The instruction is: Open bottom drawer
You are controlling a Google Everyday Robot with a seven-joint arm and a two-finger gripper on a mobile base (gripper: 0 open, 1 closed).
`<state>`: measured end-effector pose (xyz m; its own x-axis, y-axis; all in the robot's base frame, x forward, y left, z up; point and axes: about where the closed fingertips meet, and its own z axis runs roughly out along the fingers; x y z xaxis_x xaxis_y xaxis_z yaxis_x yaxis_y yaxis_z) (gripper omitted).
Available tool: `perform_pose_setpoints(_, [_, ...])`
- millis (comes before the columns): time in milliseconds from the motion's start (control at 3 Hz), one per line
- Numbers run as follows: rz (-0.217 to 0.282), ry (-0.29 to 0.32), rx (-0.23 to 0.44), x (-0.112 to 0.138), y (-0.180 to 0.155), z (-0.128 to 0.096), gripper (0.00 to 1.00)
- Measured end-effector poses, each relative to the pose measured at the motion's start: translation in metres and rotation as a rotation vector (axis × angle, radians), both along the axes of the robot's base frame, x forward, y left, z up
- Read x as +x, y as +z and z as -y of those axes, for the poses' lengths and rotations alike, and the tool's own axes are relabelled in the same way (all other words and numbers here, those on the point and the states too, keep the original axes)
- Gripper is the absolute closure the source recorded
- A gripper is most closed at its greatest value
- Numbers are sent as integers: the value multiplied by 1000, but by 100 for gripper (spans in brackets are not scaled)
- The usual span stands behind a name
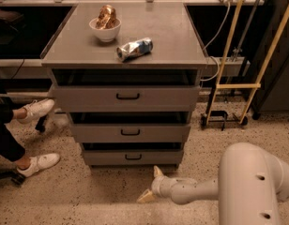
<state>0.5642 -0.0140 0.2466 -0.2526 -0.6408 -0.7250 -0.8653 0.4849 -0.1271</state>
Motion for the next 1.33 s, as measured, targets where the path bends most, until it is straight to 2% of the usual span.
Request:
perform_pose_setpoints(333, [126, -81, -58, 64, 3, 25, 0])
perform_pose_setpoints(667, [190, -92, -155, 119, 17, 22, 0])
perform_pose_setpoints(1000, [156, -125, -160, 123, 12, 14, 0])
perform_pose_setpoints(1333, [142, -142, -145, 126, -5, 20, 0])
